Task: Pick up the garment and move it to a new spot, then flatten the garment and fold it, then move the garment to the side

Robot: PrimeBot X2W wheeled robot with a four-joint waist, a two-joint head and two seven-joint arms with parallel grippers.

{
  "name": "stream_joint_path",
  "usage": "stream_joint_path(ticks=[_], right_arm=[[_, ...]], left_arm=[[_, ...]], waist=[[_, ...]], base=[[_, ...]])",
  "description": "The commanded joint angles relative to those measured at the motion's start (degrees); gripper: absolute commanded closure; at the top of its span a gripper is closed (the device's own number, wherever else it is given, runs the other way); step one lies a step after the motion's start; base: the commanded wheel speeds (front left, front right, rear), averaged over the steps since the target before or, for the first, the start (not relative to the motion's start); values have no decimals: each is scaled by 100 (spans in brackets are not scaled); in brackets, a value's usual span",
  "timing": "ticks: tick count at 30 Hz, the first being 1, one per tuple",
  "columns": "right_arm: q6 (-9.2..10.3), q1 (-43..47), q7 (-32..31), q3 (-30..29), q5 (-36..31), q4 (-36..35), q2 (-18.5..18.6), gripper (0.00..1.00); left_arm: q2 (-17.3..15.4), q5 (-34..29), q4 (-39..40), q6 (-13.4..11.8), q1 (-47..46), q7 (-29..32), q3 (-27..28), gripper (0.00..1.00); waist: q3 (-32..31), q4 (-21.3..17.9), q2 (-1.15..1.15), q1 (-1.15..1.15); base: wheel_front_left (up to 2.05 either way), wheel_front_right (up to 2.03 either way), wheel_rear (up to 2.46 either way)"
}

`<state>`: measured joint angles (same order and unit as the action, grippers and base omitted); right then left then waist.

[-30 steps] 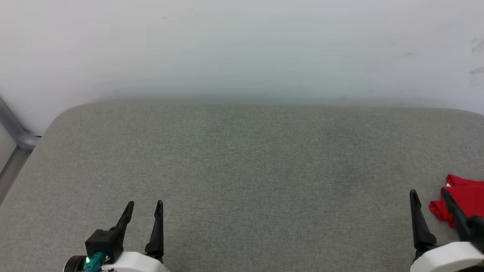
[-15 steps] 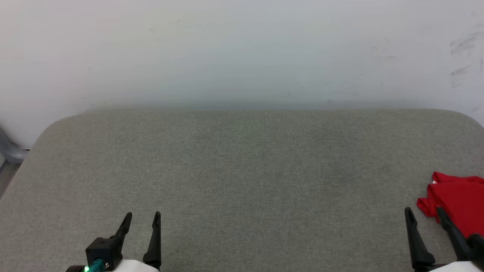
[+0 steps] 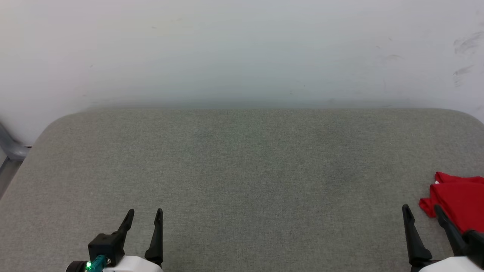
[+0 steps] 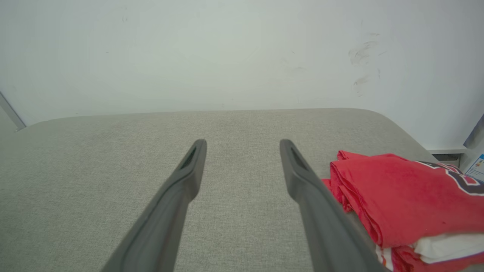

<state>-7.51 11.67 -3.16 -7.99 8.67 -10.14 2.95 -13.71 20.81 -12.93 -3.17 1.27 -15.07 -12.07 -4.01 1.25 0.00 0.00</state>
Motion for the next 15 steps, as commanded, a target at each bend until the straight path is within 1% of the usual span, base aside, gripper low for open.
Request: stream_joint_path(ticks=[1,2,4,15], right_arm=[[5,-76,38,5,8,31,-10,0],[0,-1,17,5,-3,42,-2,100],[0,18,9,1,27,154,-7,100],[0,-270,-57,12,1283,497,-6,100]], left_arm=[[16,-7,-20,35,-61,-12,6,0],[5,3,-25,16,-5,2,-5,100],[31,36,-99,21,40,18,-10,100],[186,1099,-108,178,-96,349,284,100]], waist=[[4,0,0,0],[4,0,0,0],[5,0,0,0],[42,-11,0,0]], base=[[0,0,0],[0,0,0],[0,0,0],[0,0,0]])
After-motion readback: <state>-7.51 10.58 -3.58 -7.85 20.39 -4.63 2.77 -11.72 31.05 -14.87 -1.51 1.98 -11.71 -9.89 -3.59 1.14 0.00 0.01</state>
